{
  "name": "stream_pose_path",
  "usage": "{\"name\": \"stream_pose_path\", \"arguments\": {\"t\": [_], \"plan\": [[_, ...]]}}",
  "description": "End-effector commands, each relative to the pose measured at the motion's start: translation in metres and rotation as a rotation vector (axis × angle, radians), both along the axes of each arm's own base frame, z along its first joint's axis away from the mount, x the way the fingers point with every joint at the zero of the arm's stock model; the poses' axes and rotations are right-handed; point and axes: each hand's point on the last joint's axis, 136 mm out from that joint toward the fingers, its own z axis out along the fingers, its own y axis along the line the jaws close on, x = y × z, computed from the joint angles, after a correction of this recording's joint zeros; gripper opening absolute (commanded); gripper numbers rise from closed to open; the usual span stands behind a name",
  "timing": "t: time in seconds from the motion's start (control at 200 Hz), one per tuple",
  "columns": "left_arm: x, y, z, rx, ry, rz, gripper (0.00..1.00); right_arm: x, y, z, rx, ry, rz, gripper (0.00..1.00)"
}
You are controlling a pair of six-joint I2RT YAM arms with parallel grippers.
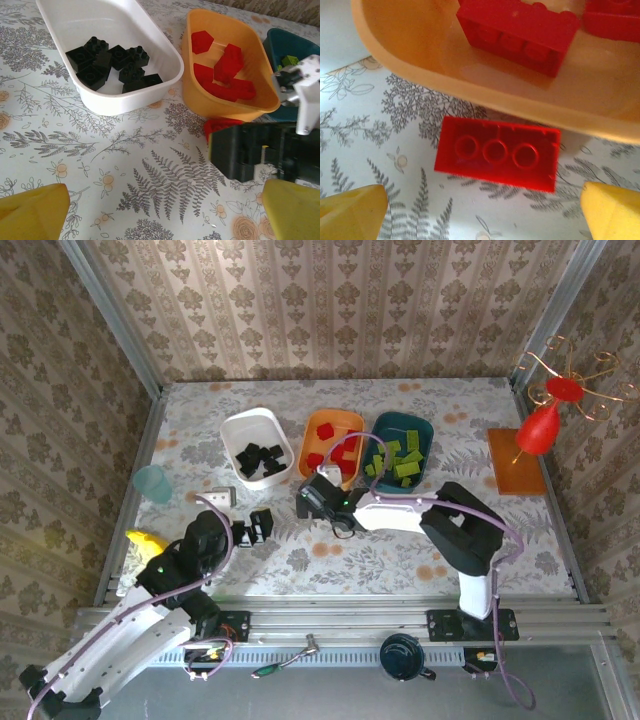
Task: Sort the legos into containers by color
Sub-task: Pick up the lego from the center of the table.
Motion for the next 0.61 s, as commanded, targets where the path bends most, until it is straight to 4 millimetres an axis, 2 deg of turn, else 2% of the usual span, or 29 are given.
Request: {"name": "stream_pose_path", "arguments": {"t": [0.0, 0.175, 0.245, 0.345, 0.48, 0.555, 0.6], "plan": [[-0.001, 0.002, -0.003, 0.009, -0.002, -0.008, 1.0, 0.013, -0.005, -0.005, -0.07, -0.019, -0.075, 1.0], [-0.003, 0.004, -0.003, 0.004, -0.008, -0.008, 1.0, 0.02, -0.015, -0.026, -0.13, 0.015, -0.143, 0.93], [-0.003, 0.005, -0.003, 0.005, -0.011, -0.004, 1.0, 0.022, -0.014, -0.036, -0.132, 0.037, -0.143, 0.85], [-0.003, 0.006, -0.004, 0.011, -0.008, -0.002, 1.0, 0.025, -0.009, -0.039, -0.123, 0.04, -0.115, 0.72], [-0.003, 0.007, -0.005, 0.016, -0.007, -0.003, 1.0, 0.017, 0.001, -0.021, -0.089, 0.008, -0.021, 0.54], [-0.003, 0.008, -0.003, 0.015, -0.014, 0.002, 1.0, 0.003, 0.009, 0.0, -0.023, -0.015, 0.054, 0.47], [-0.002, 0.008, -0.001, 0.013, -0.02, 0.001, 1.0, -0.009, 0.016, 0.02, 0.027, -0.049, 0.107, 0.45]]}}
